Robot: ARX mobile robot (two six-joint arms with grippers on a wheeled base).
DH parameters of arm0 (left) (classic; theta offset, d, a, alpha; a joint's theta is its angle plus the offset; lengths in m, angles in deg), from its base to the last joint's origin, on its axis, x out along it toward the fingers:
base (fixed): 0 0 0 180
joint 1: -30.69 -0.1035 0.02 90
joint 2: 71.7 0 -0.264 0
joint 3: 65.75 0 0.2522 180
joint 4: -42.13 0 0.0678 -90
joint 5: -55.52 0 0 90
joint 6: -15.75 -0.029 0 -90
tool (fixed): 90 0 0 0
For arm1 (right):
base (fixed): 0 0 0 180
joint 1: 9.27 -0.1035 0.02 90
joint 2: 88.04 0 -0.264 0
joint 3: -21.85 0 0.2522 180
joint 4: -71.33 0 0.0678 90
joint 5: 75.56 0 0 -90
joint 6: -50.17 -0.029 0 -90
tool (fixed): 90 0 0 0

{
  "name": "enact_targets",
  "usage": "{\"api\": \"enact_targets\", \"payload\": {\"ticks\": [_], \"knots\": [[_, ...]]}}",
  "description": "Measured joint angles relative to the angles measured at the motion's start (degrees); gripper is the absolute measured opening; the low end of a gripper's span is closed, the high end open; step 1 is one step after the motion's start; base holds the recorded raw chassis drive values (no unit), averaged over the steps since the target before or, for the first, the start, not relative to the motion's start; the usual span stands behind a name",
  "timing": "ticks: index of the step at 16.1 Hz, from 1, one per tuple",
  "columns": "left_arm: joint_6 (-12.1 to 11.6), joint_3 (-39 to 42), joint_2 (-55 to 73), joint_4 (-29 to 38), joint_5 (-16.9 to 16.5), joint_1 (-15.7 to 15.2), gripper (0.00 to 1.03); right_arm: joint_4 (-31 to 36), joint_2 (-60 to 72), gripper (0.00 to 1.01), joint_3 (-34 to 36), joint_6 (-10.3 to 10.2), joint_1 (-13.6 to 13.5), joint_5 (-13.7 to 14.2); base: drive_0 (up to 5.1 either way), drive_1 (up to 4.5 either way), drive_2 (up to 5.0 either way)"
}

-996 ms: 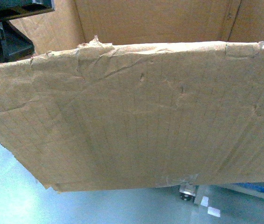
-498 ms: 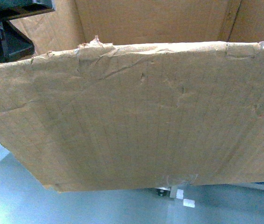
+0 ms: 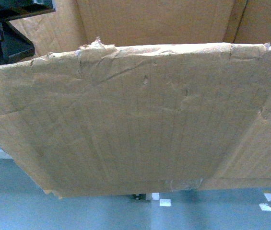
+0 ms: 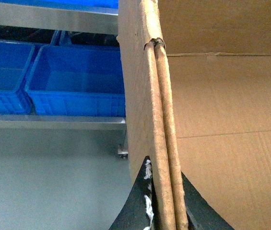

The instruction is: Sort boxes to right shelf from conveyor

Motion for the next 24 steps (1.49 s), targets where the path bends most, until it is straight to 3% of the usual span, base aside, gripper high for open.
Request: {"api": "enact_targets", "payload": {"ticks": [3,24], "knots": [[0.0,0.0,0.02,0.07,-0.13,0.02,0.03,-0.04,0.0,0.02,0.0,-0.02,0.02,0.02,-0.9,-0.86,-0.9],[-0.02,0.0,-0.09,-0.07,-0.02,-0.02,0.03,-0.11,0.0,0.02,0.0,0.0,0.0,-0.09,4.1,-0.85,-3.5]]}}
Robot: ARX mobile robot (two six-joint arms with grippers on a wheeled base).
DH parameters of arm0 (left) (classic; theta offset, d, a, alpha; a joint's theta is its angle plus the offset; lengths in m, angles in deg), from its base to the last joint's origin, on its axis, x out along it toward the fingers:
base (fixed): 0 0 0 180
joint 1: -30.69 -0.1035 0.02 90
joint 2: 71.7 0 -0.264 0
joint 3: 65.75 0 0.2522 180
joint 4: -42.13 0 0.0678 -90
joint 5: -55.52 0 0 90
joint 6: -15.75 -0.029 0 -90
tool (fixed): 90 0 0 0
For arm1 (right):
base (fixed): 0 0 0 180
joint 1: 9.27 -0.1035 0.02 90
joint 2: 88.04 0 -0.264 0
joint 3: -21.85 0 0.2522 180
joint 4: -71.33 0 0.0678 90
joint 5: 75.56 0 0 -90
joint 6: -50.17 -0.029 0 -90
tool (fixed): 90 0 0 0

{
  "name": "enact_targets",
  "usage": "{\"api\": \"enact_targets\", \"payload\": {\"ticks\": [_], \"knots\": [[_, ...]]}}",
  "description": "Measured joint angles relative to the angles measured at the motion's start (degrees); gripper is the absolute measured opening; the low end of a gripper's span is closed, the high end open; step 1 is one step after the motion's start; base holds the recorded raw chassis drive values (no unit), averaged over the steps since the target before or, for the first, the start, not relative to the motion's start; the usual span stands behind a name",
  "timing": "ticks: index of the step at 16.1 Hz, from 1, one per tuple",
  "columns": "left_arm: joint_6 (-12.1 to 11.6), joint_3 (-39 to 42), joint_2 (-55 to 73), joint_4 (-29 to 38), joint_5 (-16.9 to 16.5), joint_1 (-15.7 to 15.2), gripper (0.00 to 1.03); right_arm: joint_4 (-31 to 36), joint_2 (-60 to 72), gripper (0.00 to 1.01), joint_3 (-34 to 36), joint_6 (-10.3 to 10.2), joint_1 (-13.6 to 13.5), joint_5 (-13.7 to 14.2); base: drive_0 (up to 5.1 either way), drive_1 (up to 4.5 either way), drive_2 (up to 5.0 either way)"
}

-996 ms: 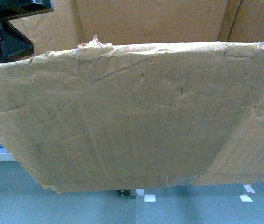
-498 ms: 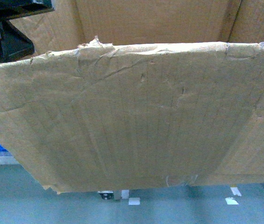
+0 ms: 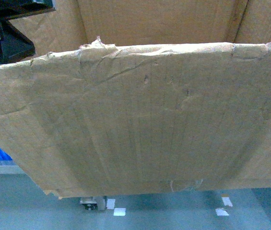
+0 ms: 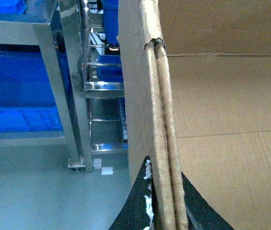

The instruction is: Sort boxes to right shelf from conveyor

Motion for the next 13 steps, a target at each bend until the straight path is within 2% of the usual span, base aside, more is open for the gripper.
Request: {"api": "enact_targets", "payload": {"ticks": [7,13], "knots": [[0.02,0.0,0.0,0.02,0.02,-0.02,0.03,0.11,-0.02,0.02,0.0,0.0,0.0,-0.02,3.6,0.88,-4.7],[0.0,0.0,-0.02,0.04,0.02,0.17,0.03,0.0,-0.07,0.02,0.0,0.0,0.04,0.04,0.2,4.13,-3.8]]}}
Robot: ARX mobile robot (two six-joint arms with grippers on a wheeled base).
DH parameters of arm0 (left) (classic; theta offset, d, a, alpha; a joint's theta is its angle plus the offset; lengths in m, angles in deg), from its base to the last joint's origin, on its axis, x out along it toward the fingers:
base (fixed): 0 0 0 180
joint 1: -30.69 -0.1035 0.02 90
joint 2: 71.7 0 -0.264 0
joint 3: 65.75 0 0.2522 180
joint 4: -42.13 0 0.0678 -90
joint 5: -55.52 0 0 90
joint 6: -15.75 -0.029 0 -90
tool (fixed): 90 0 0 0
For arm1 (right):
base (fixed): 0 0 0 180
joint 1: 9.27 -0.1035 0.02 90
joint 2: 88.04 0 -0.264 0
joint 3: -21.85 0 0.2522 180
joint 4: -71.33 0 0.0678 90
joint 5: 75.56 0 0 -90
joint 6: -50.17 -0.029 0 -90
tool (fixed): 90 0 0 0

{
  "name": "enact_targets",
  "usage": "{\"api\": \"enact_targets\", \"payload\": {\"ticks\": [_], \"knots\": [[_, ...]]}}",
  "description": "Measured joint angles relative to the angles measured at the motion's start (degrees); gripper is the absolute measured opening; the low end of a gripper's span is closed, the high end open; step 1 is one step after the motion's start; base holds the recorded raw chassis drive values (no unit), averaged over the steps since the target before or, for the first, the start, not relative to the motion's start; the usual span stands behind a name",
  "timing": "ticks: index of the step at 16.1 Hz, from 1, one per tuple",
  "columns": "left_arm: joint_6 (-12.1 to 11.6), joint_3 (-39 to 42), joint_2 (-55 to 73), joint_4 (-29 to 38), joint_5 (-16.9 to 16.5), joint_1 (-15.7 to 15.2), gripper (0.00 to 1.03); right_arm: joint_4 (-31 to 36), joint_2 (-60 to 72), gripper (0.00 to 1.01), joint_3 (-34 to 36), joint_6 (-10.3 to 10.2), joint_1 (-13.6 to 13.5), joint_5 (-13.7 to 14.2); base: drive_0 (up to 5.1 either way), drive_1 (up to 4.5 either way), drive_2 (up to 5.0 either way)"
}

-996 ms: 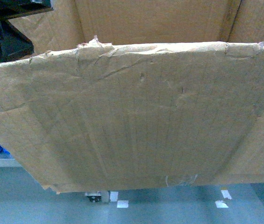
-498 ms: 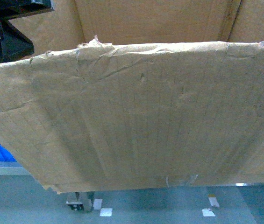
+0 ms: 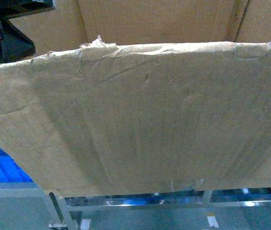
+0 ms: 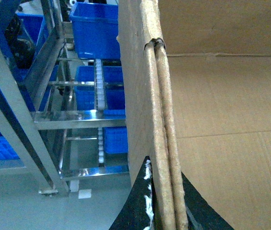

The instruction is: Sort boxes to right shelf from conveyor

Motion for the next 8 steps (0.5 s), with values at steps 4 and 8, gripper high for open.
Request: {"api": "enact_targets", "payload": {"ticks": [4,8], "knots": [[0.0,0.0,0.02,-0.17,0.04,0.02,0.03,-0.09,0.02,0.02,0.0,-0.02,0.0,0.0,-1.2,4.09,-2.4],[-0.02,0.02,-0.02,-0.94,-0.37,-0.09,0.03,-1.09,-0.07,0.02,0.04,-0.02,-0.04,-0.11,-0.1,-0.08,-0.1]]}}
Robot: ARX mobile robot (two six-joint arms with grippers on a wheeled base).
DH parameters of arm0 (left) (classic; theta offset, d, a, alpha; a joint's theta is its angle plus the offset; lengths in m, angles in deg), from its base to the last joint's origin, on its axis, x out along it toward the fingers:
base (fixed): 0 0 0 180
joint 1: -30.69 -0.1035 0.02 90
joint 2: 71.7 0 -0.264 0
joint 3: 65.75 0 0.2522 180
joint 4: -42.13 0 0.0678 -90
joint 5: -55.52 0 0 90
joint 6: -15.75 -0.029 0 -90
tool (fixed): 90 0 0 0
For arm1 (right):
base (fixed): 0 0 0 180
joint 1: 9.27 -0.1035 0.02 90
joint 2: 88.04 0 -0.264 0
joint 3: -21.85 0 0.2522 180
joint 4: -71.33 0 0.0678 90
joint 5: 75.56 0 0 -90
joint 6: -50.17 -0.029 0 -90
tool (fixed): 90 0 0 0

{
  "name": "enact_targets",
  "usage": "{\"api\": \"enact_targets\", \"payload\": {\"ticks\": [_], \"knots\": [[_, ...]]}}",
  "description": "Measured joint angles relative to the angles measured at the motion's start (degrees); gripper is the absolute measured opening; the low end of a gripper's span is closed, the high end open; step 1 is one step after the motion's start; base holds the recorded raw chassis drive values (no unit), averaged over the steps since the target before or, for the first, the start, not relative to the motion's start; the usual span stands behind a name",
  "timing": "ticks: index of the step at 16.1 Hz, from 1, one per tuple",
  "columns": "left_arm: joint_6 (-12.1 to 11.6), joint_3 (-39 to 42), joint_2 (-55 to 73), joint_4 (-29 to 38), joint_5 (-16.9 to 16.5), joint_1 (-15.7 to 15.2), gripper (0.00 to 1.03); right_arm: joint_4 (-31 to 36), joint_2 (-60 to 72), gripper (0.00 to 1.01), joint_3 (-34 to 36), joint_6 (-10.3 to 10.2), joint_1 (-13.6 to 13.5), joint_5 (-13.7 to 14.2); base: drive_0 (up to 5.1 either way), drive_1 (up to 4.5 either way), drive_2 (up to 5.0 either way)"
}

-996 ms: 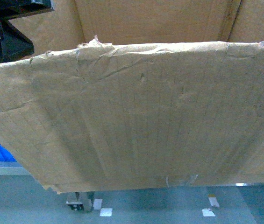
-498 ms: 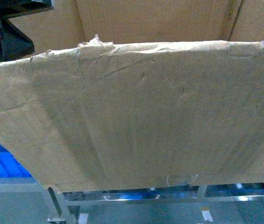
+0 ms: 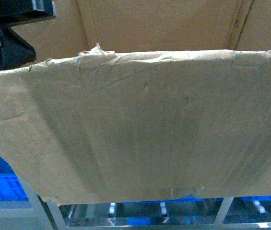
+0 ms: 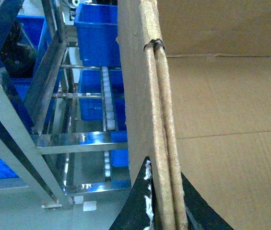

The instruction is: Sort boxes to right shelf from conveyor

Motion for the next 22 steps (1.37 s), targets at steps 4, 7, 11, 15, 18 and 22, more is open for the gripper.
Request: {"api": "enact_targets", "payload": {"ticks": [4,7,11,15,18,22], "knots": [[0.0,0.0,0.0,-0.02,0.0,0.0,0.03,0.0,0.0,0.02,0.0,0.0,0.0,0.0,0.0,0.0,0.0],[0.02,0.0,0.0,0.0,0.0,0.0,0.03,0.0,0.0,0.02,0.0,0.0,0.0,0.0,0.0,0.0,0.0],[0.0,0.0,0.0,0.0,0.0,0.0,0.03,0.0,0.0,0.02,0.0,0.0,0.0,0.0,0.0,0.0,0.0],[0.0,0.0,0.0,0.0,0.0,0.0,0.03,0.0,0.0,0.02,0.0,0.0,0.0,0.0,-0.9,-0.08,1.0],[0.0,0.0,0.0,0.13,0.0,0.0,0.03,0.2,0.0,0.02,0.0,0.0,0.0,0.0,-3.7,-0.29,4.1],[0.0,0.0,0.28,0.63,0.0,0.0,0.03,0.35,0.13,0.02,0.0,0.0,0.04,0.07,-4.2,-0.03,4.4]]}}
